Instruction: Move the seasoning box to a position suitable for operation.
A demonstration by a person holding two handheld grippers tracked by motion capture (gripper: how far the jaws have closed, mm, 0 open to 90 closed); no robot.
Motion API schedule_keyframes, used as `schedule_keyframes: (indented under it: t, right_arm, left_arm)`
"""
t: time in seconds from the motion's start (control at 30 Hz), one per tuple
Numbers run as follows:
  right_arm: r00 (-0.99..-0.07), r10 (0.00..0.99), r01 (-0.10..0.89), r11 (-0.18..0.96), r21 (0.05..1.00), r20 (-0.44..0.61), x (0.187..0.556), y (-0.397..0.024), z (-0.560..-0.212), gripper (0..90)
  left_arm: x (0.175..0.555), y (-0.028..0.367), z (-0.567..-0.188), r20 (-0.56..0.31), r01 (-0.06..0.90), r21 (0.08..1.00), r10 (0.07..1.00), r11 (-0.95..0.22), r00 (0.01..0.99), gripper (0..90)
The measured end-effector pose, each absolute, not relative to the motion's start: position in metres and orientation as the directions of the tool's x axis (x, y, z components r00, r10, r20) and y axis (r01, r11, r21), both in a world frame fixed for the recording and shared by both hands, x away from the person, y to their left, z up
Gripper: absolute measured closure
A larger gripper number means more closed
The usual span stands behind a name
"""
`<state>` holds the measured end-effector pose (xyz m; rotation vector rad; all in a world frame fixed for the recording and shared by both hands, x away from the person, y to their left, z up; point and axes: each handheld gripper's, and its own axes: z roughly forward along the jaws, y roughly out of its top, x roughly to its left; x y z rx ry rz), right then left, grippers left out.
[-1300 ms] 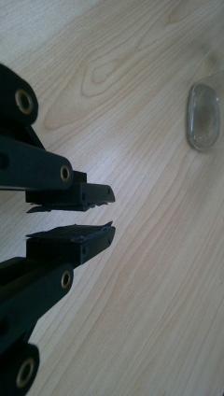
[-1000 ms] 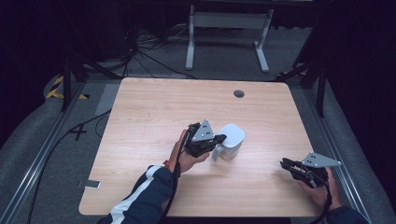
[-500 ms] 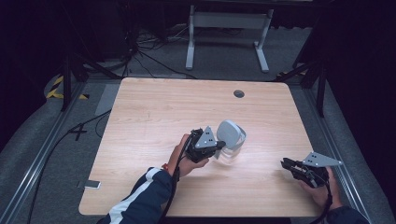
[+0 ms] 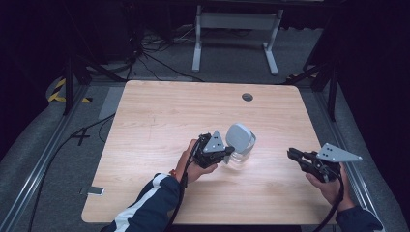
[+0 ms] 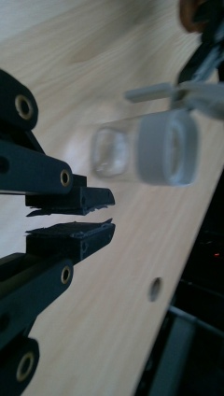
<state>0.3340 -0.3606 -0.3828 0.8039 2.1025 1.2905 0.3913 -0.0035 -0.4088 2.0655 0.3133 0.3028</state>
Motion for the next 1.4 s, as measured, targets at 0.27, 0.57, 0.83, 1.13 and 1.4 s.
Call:
schedule_keyframes:
  t: [0.27, 0.57, 0.83, 1.13, 1.4]
  right_arm:
    - [-0.747, 0.64, 0.089, 0.361, 0.928, -0.178, 0.352, -0.31, -0.351, 87.5]
    - [-0.789, 0.573, 0.043, 0.412, 0.91, -0.221, 0.354, -0.263, -0.351, 89.1]
    - [-0.8, 0.548, 0.015, 0.425, 0.905, -0.244, 0.347, -0.25, -0.349, 89.2]
    - [-0.739, 0.635, 0.064, 0.397, 0.915, -0.224, 0.356, -0.276, -0.347, 89.7]
    - [-0.731, 0.644, 0.089, 0.419, 0.904, -0.227, 0.363, -0.277, -0.356, 89.7]
  left_arm:
    - [0.394, -0.005, -0.412, 0.075, 0.11, 0.868, 0.348, -0.484, 0.934, 89.9]
    - [0.394, -0.003, -0.412, 0.077, 0.113, 0.868, 0.356, -0.483, 0.931, 89.8]
    - [0.395, -0.004, -0.414, 0.085, 0.113, 0.86, 0.358, -0.498, 0.93, 89.8]
    - [0.391, -0.003, -0.398, 0.098, 0.082, 0.901, 0.384, -0.425, 0.918, 89.5]
    - [0.4, -0.006, -0.395, 0.08, 0.095, 0.918, 0.416, -0.386, 0.906, 88.6]
